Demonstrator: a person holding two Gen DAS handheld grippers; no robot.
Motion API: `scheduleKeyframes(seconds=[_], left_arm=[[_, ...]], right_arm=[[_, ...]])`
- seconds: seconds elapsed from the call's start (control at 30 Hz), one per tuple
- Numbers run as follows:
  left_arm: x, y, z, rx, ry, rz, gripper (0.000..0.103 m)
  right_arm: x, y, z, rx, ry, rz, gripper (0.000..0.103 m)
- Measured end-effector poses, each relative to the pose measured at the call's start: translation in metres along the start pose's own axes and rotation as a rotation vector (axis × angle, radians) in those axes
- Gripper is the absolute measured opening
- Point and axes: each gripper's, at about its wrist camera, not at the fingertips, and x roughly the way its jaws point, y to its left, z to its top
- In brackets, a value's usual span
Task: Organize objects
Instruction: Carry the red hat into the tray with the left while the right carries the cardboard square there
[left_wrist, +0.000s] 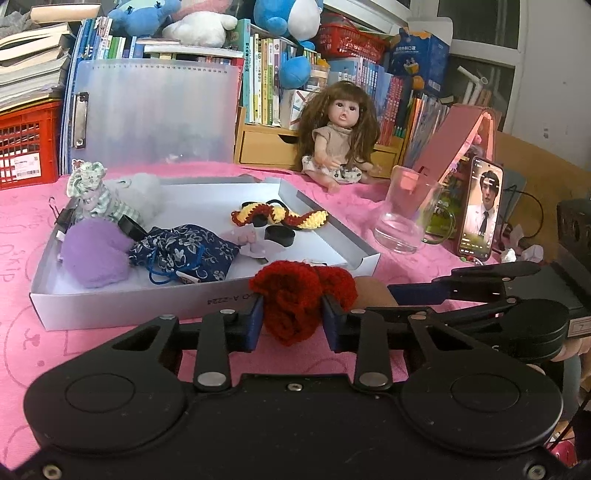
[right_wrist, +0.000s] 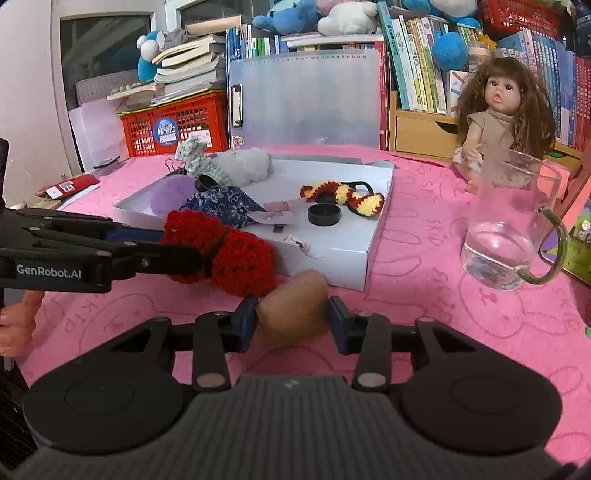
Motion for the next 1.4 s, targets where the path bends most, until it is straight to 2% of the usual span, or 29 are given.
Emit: scheduleKeyframes(seconds=[0.17, 0.33, 0.37, 0.4, 0.47, 0.6, 0.7, 0.83, 0.97, 1.13, 1.2, 1.4], left_arm=[[-0.006, 0.001, 0.002, -0.005, -0.015, -0.001, 0.022], [-0.009, -0.004, 0.003, 0.021, -0.028, -0.013, 0.023], [-0.009, -0.006, 0.003, 0.034, -0.036, -0.009, 0.033], [-0.009, -0.007, 0.002, 0.046, -0.047, -0.002, 0.058], [-0.009, -0.011, 0.002, 0.062, -0.078, 0.027, 0.081], [-0.001, -0.015, 0.004, 0.073, -0.063, 0.015, 0.082], [0.013, -0.017, 0.005, 0.069, -0.021, 0.054, 0.082], [0.024, -0.014, 0.002, 0.048, 0.002, 0.052, 0.082], [0.033, -0.014, 0.000, 0.054, 0.028, 0.045, 0.066], [0.032, -0.018, -0.002, 0.068, 0.032, 0.033, 0.056], [0.030, -0.019, -0.002, 0.064, 0.029, 0.035, 0.048], [0.014, -0.020, 0.001, 0.068, 0.006, 0.040, 0.039]], right_arm=[[-0.004, 0.000, 0.002, 0.009, -0.020, -0.008, 0.045], [-0.007, -0.002, 0.004, 0.024, -0.036, -0.026, 0.045], [-0.007, -0.003, 0.004, 0.025, -0.037, -0.031, 0.045], [-0.007, -0.003, 0.004, 0.027, -0.038, -0.036, 0.045], [-0.007, -0.005, 0.004, 0.033, -0.037, -0.047, 0.045], [-0.006, -0.007, 0.003, 0.033, -0.041, -0.080, 0.045], [-0.006, -0.007, 0.003, 0.025, -0.044, -0.096, 0.046], [-0.006, -0.010, 0.002, 0.035, -0.042, -0.107, 0.046], [-0.005, -0.013, 0.001, 0.045, -0.037, -0.116, 0.046], [-0.005, -0.013, 0.001, 0.048, -0.037, -0.117, 0.046], [-0.005, -0.012, 0.001, 0.047, -0.039, -0.117, 0.046], [-0.007, -0.012, 0.004, 0.057, -0.058, -0.115, 0.046]])
